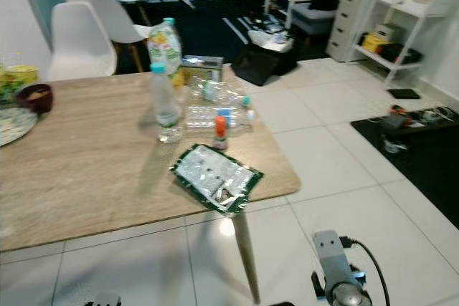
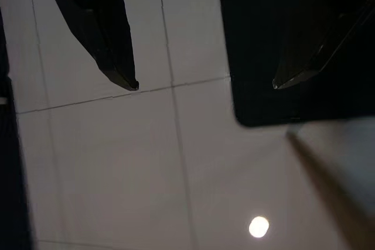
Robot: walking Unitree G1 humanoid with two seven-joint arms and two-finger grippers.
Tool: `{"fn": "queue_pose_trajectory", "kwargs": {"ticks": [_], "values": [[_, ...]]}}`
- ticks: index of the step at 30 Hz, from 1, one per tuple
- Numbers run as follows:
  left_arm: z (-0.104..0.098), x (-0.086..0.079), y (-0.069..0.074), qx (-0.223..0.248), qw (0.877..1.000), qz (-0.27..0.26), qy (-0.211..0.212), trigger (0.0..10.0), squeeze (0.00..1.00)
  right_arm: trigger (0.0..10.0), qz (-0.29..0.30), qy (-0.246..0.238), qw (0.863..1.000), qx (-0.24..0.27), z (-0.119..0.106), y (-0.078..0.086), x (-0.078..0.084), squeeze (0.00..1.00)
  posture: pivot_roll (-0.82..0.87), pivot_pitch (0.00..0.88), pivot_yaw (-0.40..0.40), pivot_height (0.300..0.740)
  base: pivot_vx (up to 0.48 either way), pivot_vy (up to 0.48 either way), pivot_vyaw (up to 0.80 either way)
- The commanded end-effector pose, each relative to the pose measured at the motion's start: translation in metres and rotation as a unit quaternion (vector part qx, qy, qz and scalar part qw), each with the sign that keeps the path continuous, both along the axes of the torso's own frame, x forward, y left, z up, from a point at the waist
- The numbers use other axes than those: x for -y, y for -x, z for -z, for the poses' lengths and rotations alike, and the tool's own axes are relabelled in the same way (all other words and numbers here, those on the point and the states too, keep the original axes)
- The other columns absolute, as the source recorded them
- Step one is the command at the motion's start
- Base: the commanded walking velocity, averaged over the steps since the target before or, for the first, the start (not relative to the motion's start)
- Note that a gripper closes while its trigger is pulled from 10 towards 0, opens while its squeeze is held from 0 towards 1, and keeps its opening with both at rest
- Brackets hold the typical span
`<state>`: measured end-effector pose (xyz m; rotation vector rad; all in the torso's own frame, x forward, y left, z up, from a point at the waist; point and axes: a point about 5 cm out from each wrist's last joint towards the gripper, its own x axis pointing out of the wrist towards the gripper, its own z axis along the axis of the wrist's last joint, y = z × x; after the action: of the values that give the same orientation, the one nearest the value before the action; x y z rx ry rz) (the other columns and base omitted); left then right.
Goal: Restocking fridge
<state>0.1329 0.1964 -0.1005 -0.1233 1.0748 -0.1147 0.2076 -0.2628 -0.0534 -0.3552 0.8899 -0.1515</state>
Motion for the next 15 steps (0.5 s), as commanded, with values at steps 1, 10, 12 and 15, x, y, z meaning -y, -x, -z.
{"fn": "queue_pose_trajectory", "kwargs": {"ticks": [1, 10, 12, 15], "values": [[0.002, 0.001, 0.004, -0.009, 1.000, 0.005, 0.000, 10.0, 0.00, 10.0, 0.004, -0.007, 0.999, -0.042, 0.013, 0.020, -0.005, 0.00, 0.03, 0.000, -0.011, 0.740, 0.000, 0.000, 0.80], [0.000, -0.003, 0.002, -0.007, 1.000, 0.014, -0.005, 10.0, 0.00, 10.0, -0.001, -0.024, 0.986, -0.163, 0.043, 0.091, -0.008, 0.00, 0.03, 0.000, -0.008, 0.740, 0.000, 0.000, 0.80], [0.000, -0.003, 0.001, -0.002, 1.000, 0.015, -0.003, 10.0, 0.00, 10.0, 0.001, -0.026, 0.985, -0.173, 0.045, 0.098, -0.008, 0.00, 0.03, 0.000, -0.007, 0.740, 0.000, 0.000, 0.80], [-0.001, -0.003, -0.003, 0.002, 1.000, 0.017, -0.005, 10.0, 0.00, 10.0, 0.000, -0.031, 0.982, -0.186, 0.048, 0.106, -0.010, 0.00, 0.03, 0.000, -0.004, 0.740, 0.000, 0.000, 0.80]]}}
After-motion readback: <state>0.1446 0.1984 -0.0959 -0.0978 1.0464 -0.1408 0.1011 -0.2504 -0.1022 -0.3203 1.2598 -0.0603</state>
